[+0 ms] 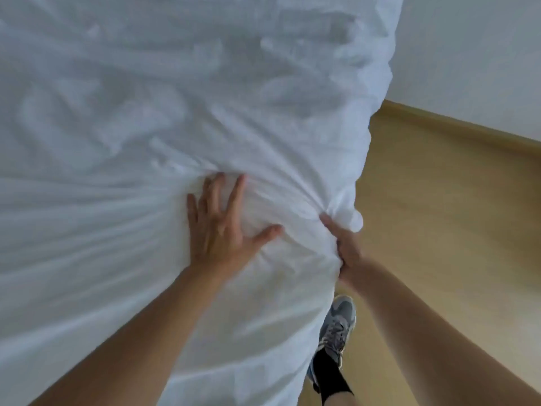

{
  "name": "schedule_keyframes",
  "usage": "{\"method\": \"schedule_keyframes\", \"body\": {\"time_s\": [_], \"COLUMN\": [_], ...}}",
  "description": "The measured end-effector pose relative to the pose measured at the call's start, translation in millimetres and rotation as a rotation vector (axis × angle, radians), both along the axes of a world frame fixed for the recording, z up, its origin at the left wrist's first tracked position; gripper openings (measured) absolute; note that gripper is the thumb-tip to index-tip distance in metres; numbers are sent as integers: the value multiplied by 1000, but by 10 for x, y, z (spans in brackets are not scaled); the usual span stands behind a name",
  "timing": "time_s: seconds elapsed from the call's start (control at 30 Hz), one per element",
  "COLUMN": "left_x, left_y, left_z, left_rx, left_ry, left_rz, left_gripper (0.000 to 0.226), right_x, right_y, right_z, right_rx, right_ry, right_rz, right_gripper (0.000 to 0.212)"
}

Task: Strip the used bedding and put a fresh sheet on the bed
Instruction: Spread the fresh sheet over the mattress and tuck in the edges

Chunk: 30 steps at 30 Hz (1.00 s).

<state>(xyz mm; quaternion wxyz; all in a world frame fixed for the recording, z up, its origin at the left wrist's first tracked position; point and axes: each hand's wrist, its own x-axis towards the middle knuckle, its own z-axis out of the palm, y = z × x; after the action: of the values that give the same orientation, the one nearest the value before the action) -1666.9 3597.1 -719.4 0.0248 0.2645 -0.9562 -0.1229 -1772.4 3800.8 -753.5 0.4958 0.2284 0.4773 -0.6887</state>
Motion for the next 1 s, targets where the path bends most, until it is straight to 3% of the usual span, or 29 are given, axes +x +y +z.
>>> {"method": "schedule_keyframes", "body": {"time_s": [0.07,0.17,0.23,0.3,0.37,0.43,0.53,0.6,0.7,0.77,0.87,1.0], "left_x": [-400,-683,-668,-865,-1301,-1853,-2251,-2240,-2566,-3014,-3422,-3460], "left_y": [-90,206,259,81,-124,-281,-36,118,-239,-718,-1016,-948], "left_z": [1,-17,26,131,241,274,155,26,35,64,96,81], "left_rx": [12,-23,-34,-43,-94,-80,-38,-70,-71,-80,-35,-39], "left_ry": [-25,-204,-225,-118,76,123,-168,-211,81,227,-15,-109], "left_rz": [88,62,58,18,9,84,70,31,-10,105,150,71], "left_gripper": [115,120,121,110,95,94,116,120,98,87,106,109], "right_x": [-45,-798,-1339,-1546,-1483,-1327,-1681,-2142,-2542,-2477,-2558,-3560], "right_y": [267,71,-355,-581,-553,-281,-193,-409,-638,-548,-440,-948], "right_z": [-87,133,411,520,495,472,409,409,317,221,166,394], "right_rx": [-36,-173,-104,91,255,245,101,15,191,295,298,324], "right_ry": [-99,-24,124,280,223,100,10,30,141,90,16,219], "right_rz": [-20,66,164,169,-11,-83,-42,-18,-136,-167,-48,-52], "right_gripper": [87,78,72,56,40,46,59,58,42,38,51,34]}}
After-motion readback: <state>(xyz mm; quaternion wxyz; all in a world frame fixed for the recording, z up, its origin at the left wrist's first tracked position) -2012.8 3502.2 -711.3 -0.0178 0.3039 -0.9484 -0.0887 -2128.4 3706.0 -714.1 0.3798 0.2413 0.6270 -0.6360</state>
